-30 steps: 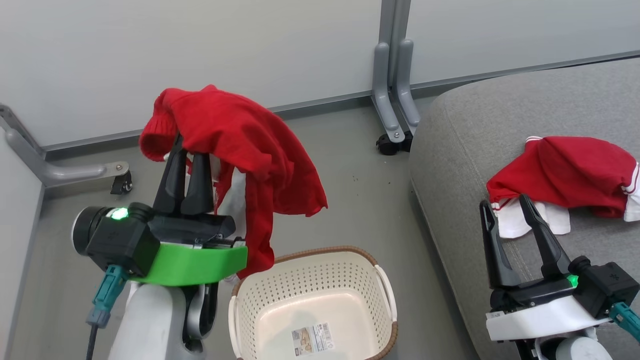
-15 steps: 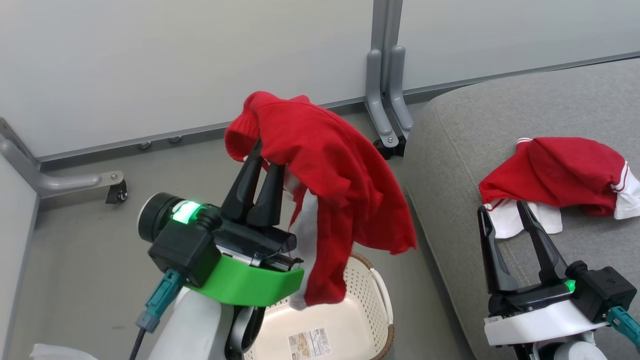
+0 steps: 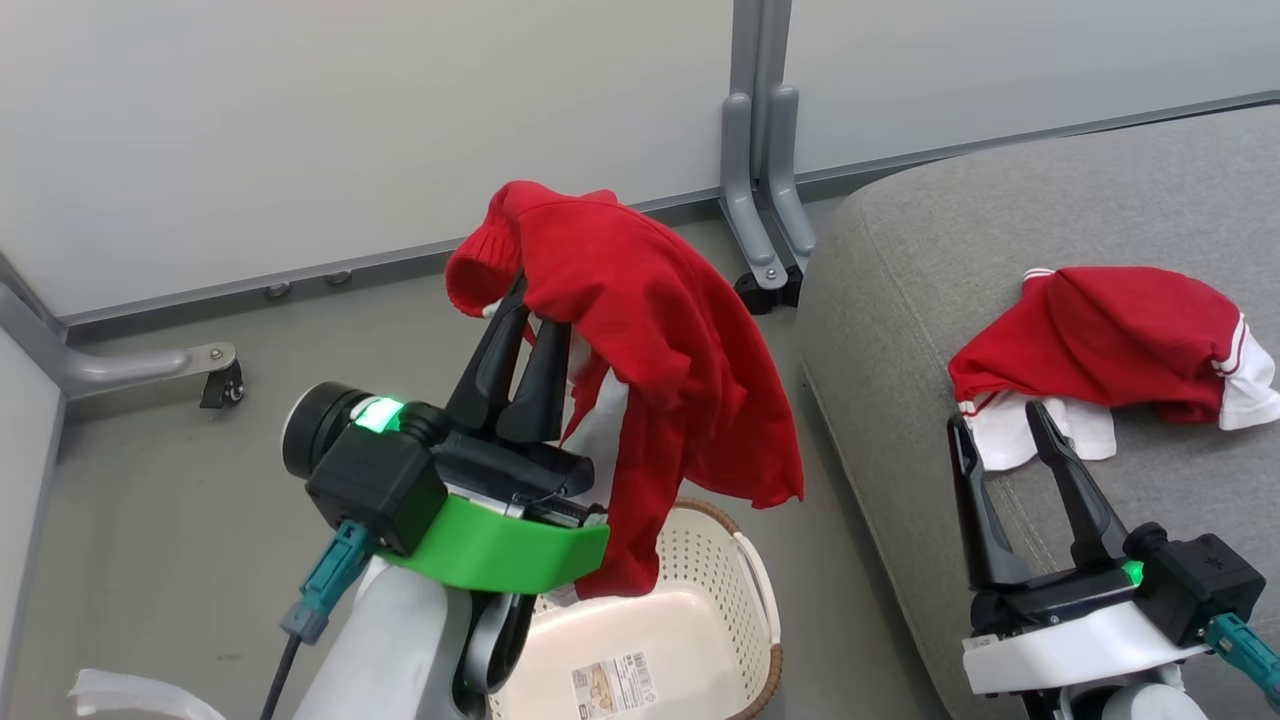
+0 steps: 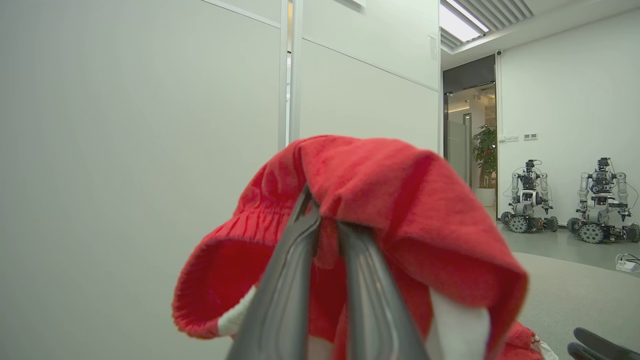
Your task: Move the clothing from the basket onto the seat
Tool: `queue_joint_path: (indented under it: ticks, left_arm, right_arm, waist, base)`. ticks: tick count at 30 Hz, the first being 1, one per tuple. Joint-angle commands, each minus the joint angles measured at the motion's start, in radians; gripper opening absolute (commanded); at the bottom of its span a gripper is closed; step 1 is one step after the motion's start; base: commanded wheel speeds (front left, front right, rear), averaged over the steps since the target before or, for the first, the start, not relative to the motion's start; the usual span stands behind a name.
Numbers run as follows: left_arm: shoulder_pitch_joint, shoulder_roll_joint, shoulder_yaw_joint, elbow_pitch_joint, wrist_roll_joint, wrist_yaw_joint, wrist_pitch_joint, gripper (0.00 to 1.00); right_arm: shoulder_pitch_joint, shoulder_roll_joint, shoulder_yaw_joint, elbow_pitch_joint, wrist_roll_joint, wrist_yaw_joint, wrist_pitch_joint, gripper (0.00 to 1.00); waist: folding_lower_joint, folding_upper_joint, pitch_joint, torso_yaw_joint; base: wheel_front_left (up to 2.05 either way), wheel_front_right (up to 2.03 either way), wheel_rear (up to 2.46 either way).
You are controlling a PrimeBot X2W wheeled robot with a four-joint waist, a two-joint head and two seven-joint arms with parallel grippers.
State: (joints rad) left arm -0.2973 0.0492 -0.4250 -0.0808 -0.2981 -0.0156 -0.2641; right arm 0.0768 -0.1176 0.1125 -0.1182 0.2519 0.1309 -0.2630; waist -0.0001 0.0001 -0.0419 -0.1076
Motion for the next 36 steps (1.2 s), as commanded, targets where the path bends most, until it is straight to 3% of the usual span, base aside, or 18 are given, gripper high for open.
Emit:
queue_joint_path:
  ticks: [1, 7, 17, 29, 36]
  left_arm:
    - [-0.014, 0.003, 0.004, 0.006, 0.006, 0.002, 0.0, 0.0]
    - [-0.019, 0.003, 0.014, 0.019, 0.01, 0.0, 0.0, 0.0]
    - [-0.023, 0.003, 0.003, 0.037, 0.012, -0.006, 0.0, 0.0]
    - [-0.036, 0.003, -0.034, 0.052, -0.001, -0.003, 0.0, 0.0]
    - [-0.042, 0.003, -0.073, 0.061, -0.012, -0.001, 0.0, 0.0]
  right_arm:
    - [0.005, -0.003, 0.006, 0.002, 0.001, 0.0, -0.003, 1.0]
    - [0.008, -0.034, 0.049, -0.018, -0.019, 0.0, -0.003, 1.0]
    - [-0.037, -0.123, 0.266, -0.078, -0.081, 0.0, -0.003, 1.0]
    - [-0.125, -0.079, 0.438, -0.026, -0.084, 0.0, -0.003, 1.0]
    - [-0.165, -0.025, 0.484, 0.036, -0.071, 0.0, -0.003, 1.0]
  waist:
    - [0.0001, -0.0001, 0.002, 0.0]
    - [0.0001, -0.0001, 0.01, 0.0]
    - [0.0001, -0.0001, 0.017, 0.002]
    - [0.0001, -0.0001, 0.024, 0.022]
    - [0.0001, -0.0001, 0.018, 0.046]
  base:
    - [0.0, 0.0, 0.0]
    - [0.0, 0.0, 0.0]
    - [0.0, 0.0, 0.0]
    - [0.0, 0.0, 0.0]
    - [0.0, 0.0, 0.0]
